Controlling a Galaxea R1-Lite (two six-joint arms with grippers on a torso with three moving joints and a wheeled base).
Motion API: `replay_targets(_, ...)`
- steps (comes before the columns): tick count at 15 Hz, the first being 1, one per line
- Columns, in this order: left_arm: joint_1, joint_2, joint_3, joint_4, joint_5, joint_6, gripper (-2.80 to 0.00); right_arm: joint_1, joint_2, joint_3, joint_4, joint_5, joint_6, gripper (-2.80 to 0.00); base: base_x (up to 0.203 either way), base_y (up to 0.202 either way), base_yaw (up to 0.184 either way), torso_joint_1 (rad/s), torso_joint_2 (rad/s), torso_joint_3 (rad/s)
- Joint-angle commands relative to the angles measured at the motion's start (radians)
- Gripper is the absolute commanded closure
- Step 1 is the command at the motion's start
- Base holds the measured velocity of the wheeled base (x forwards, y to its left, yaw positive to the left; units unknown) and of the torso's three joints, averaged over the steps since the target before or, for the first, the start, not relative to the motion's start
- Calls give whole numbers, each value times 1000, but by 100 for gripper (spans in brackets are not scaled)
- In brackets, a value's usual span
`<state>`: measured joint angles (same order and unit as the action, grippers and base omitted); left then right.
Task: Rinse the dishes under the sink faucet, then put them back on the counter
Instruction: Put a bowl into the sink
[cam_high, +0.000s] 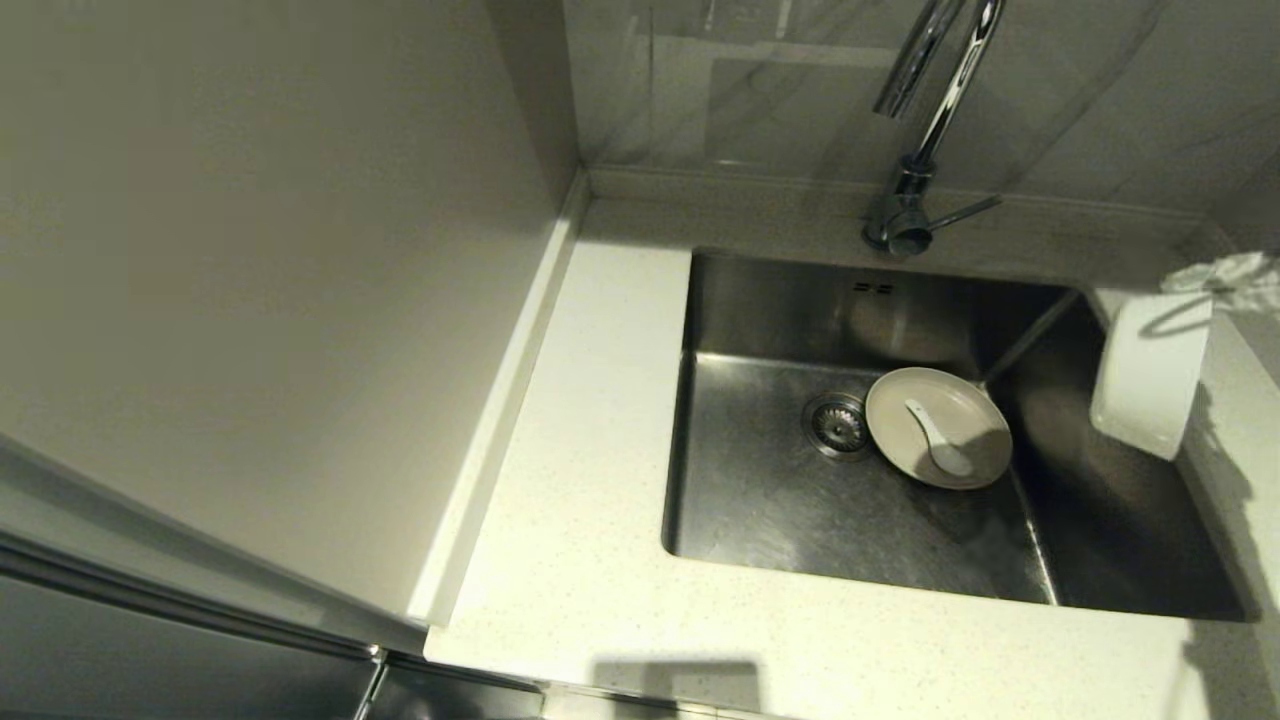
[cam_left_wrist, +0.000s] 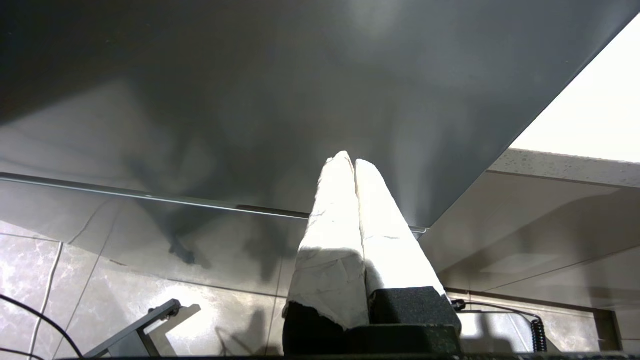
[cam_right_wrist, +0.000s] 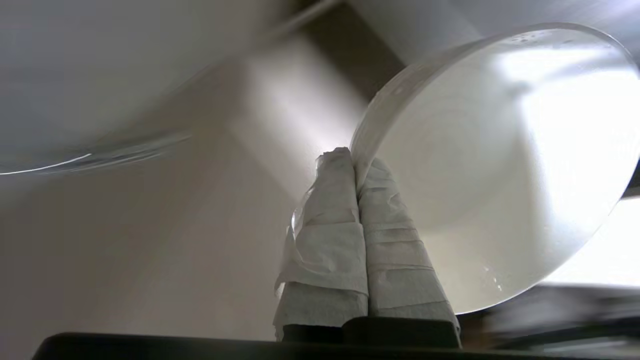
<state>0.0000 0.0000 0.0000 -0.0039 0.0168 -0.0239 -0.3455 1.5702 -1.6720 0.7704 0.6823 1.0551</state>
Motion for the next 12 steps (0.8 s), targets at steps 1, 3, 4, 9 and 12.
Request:
replay_targets(1,0,-3,0,-1,0,-1,0,76,-3,-69,173,-327,-660,0,0,0,0,0,0,0)
replay_targets(3,0,-3,0,-1,0,-1,0,237,-20,-109,189,-400,-977,0,0,0,0,0,0,0)
replay_targets(4,0,-3,0,-1,0,-1,0,345,-28,-115,189,-420,-1036,0,0,0,0,0,0,0)
replay_targets(9,0,-3,0,-1,0,-1,0,675,-34,46,114,-600,-1427,0,0,0,0,0,0,0)
replay_targets(12,0,-3,0,-1,0,-1,0,684,-19,187,-97,-706,-1626,0,0,0,0,0,0,0)
